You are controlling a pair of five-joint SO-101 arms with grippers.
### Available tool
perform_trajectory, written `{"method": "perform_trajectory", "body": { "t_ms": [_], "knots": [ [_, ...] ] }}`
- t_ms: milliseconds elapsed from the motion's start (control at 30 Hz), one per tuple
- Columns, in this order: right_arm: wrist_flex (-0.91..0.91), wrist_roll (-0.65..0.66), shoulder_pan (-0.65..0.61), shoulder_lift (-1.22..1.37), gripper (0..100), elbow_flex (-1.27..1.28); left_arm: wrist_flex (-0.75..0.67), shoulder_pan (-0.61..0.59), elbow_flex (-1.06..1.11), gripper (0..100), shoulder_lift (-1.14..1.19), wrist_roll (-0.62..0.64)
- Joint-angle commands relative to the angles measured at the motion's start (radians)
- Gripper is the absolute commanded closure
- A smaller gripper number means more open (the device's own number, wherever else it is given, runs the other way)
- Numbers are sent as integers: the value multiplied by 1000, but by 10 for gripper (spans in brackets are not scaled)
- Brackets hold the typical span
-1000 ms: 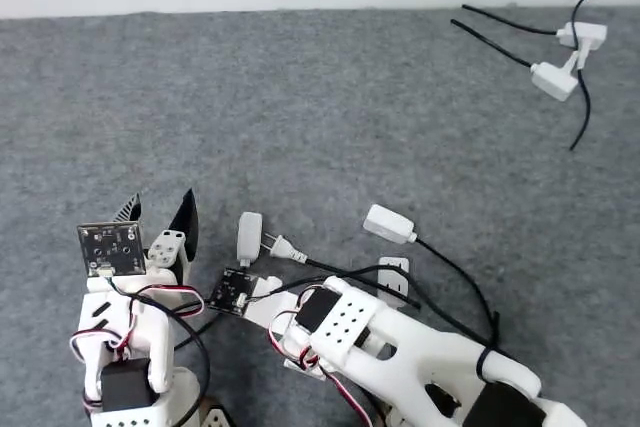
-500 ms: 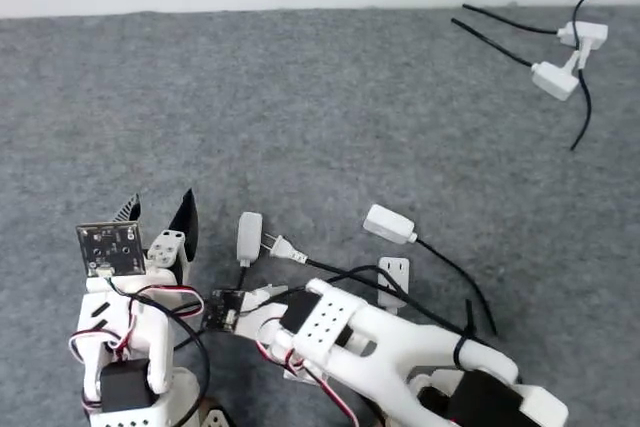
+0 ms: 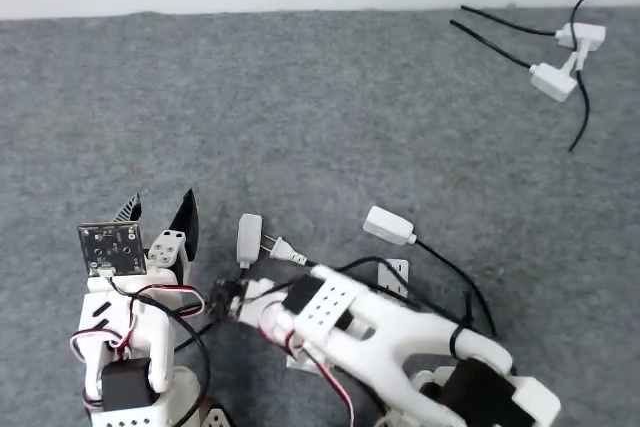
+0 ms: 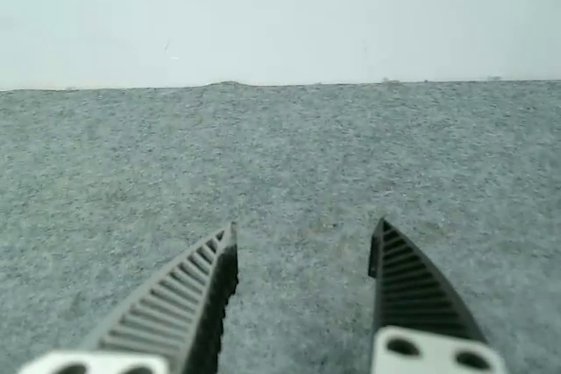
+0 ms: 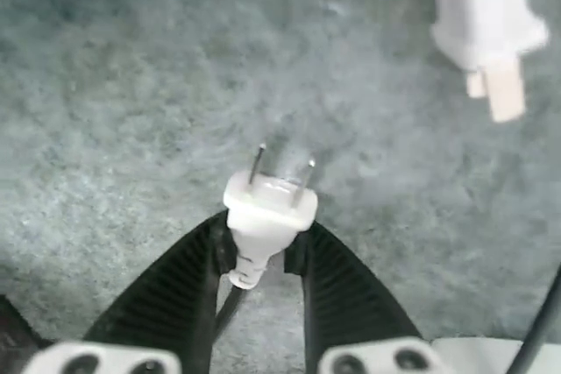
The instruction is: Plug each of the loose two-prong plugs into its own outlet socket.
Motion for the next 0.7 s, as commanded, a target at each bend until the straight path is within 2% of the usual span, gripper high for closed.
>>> {"method": "perform_trajectory", "body": {
  "t_ms": [0,67,367,500,667],
  "knots": [
    [53,75,99,18,991,-21,-34,2,-35,761,-6,6],
    [124,110,122,-21,991,-57,-34,2,-35,761,-6,6],
    [433,118,151,-409,991,-295,-34,0,-35,761,-6,8],
    [550,118,153,-440,991,-420,-34,5,-35,761,-6,8],
    [573,112,153,-440,991,-511,8,109,-42,761,-6,-8]
  ]
}}
